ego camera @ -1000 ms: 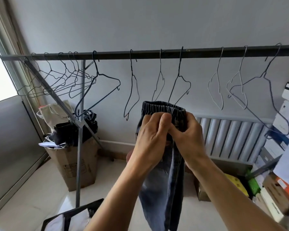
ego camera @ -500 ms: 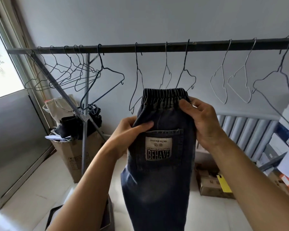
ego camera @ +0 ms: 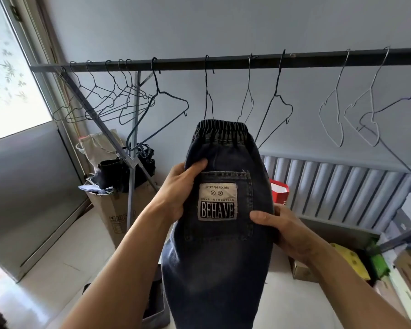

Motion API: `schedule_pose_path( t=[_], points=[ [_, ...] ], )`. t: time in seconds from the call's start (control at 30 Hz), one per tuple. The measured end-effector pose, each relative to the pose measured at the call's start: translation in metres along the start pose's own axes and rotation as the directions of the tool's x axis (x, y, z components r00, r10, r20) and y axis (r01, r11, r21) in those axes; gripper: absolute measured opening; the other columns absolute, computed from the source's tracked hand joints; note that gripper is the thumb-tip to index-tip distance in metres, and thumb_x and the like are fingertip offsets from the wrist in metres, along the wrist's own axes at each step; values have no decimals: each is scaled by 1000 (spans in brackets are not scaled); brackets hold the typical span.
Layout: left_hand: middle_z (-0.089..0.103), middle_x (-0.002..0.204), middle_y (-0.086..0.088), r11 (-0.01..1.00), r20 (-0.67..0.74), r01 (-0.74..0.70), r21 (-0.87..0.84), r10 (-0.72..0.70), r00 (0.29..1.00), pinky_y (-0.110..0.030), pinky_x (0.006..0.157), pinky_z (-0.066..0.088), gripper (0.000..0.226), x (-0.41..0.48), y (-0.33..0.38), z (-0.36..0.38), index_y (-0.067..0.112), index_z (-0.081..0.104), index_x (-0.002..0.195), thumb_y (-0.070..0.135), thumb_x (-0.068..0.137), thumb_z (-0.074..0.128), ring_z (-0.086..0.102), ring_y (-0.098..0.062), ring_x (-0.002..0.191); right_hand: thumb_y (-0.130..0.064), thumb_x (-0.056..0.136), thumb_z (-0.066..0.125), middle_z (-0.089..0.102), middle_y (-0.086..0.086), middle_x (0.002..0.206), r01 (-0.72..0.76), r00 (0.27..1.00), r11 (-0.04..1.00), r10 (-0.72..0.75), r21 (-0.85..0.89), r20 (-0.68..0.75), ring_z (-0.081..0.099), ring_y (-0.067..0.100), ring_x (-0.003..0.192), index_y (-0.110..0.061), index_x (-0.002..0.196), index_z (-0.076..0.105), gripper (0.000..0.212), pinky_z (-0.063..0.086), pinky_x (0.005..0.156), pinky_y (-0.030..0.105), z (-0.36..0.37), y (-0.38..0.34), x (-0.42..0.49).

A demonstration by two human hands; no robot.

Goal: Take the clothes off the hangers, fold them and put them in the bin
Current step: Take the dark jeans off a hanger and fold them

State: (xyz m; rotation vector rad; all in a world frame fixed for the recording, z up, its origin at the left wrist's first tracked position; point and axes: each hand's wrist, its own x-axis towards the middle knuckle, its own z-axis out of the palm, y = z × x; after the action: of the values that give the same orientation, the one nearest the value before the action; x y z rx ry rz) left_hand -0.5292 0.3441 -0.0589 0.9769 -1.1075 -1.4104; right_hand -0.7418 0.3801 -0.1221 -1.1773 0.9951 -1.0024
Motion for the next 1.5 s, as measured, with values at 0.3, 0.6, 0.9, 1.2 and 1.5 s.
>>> schedule_pose_path(
  t=[0.3, 0.6, 0.9, 1.2, 1.5],
  points=[
    [74, 95, -17, 969, 76, 188, -158, -178, 981, -38, 68, 62, 45, -2, -6, -35, 5, 76, 94, 47, 82, 63, 74, -27, 81, -22, 80, 62, 72, 16, 108, -22, 1000, 973, 20, 228, 10, 71, 27, 93, -8, 95, 74, 24, 59, 71, 32, 18, -16, -2],
    [74, 109, -11, 947, 365, 238, -217, -147, 919, -33, 79, 59, 78, -18, -29, -66, 18, 79, 102, 60, 37, 93, 71, -23, 99, -35, 79, 59, 75, 12, 101, 11, 1000, 902, 0, 432, -24, 73, 22, 85, -9, 90, 78, 34, 61, 71, 30, 22, -33, 16],
    [74, 93, -18, 972, 420, 168, 166, -224, 879, -33, 72, 59, 52, -23, -39, -92, 5, 77, 92, 22, 45, 93, 73, -27, 82, -46, 70, 76, 73, 13, 106, 43, 999, 916, -48, 399, 4, 72, 26, 92, -13, 101, 75, 45, 56, 73, 37, 10, -18, 19],
    [73, 77, -14, 933, 197, 169, -318, -110, 974, -32, 61, 60, 63, -24, -53, -73, 5, 78, 77, 31, 23, 97, 72, -25, 67, -13, 69, 76, 69, 12, 100, 42, 992, 941, -79, 337, 98, 65, 27, 97, -8, 102, 71, 34, 53, 87, 43, -8, -13, 24],
    [75, 86, -15, 942, 267, 182, -282, -105, 958, -33, 62, 60, 74, -32, -42, -69, 5, 79, 86, 35, 21, 99, 74, -24, 74, 1, 71, 70, 67, 8, 116, 51, 987, 997, -59, 52, 153, 68, 29, 102, -21, 130, 51, 65, 58, 78, 37, 4, -13, 18]
  ],
)
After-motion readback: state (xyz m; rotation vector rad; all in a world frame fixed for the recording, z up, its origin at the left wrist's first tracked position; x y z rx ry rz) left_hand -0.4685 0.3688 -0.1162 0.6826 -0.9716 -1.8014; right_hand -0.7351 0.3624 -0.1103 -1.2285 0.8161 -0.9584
